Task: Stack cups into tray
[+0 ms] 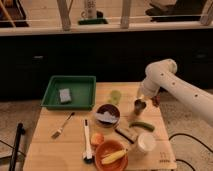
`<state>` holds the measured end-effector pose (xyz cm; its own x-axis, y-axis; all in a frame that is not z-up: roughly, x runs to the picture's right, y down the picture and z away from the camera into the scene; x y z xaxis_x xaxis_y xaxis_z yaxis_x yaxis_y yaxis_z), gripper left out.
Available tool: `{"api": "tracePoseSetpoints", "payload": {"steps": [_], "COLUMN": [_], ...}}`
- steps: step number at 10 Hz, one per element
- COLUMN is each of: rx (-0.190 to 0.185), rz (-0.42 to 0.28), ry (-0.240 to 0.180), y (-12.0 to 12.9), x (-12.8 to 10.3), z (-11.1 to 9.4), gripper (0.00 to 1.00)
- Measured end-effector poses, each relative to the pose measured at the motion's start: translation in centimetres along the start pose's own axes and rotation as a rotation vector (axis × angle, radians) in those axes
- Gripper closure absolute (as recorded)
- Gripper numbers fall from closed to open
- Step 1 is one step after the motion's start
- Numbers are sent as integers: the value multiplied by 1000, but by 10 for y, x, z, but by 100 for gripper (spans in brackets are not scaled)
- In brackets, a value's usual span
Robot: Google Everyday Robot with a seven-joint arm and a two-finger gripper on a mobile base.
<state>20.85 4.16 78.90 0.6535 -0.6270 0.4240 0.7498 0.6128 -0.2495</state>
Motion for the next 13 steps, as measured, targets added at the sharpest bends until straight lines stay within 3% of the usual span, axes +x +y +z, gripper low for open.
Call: {"api": "tracePoseSetpoints", "payload": {"steps": [2, 3, 8, 10, 13], "rx": [-7, -17, -125, -143, -150], "rz": [-32, -44, 12, 54, 103], "ry": [20, 29, 49, 35, -20], "y": [-19, -28, -15, 0, 13], "x": [-5, -9, -1, 7, 10], "z": [-24, -29, -14, -2, 25], "gripper": [24, 20, 20, 20, 20]}}
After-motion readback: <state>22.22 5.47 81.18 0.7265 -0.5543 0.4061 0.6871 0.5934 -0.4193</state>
